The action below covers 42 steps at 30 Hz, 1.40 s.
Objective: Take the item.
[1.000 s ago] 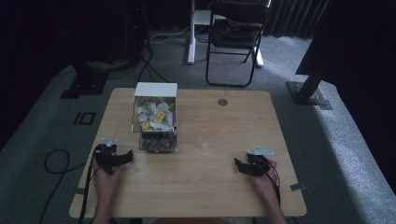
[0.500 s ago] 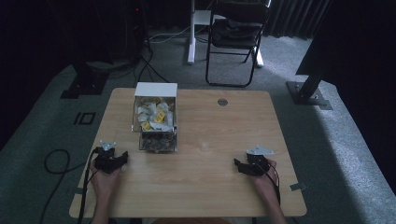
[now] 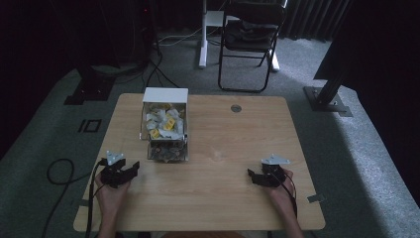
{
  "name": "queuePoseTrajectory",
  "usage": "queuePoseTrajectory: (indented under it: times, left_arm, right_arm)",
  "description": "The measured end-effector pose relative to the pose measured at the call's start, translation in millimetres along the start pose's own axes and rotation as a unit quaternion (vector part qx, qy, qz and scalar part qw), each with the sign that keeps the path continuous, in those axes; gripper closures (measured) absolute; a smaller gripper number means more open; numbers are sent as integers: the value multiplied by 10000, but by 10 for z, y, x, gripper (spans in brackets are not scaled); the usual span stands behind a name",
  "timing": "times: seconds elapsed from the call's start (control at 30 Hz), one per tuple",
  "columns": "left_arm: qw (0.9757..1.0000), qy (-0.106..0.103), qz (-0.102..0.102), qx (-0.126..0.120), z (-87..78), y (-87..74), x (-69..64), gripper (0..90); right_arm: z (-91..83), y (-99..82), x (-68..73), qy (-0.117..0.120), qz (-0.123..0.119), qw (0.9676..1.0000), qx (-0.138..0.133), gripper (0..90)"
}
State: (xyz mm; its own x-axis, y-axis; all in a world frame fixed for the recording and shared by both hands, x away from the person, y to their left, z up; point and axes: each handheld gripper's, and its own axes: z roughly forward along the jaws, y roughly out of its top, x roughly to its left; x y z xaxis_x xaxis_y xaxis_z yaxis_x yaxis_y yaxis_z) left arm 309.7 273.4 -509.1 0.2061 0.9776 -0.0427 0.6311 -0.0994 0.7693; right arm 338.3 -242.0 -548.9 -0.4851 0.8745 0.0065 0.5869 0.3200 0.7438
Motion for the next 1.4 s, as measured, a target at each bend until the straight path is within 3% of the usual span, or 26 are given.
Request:
queuePoseTrajectory:
  times: [0.2, 0.37, 0.73, 1.03, 1.23, 1.4]
  left_arm:
    - [9998, -89, 153, -93, -71, 39, -98, 428]
    - [9991, -285, 259, -199, -123, 65, -171, 431]
    - [9961, -512, 571, -426, -220, 139, -339, 444]
    - [9917, -765, 886, -541, -227, 178, -505, 451]
    - [9899, -905, 932, -574, -228, 219, -558, 473]
    - [9872, -958, 1160, -521, -191, 265, -648, 485]
  right_arm:
    - [0, 0, 0, 6, -5, 10000, 1, 286]
    - [1, 0, 1, 12, -8, 10000, 5, 282]
    - [0, 0, 0, 12, -11, 10000, 6, 282]
    - [1, 0, 0, 14, -10, 10000, 6, 282]
    - [0, 1, 1, 14, -3, 10000, 7, 282]
    - [1, 1, 2, 14, 1, 10000, 7, 282]
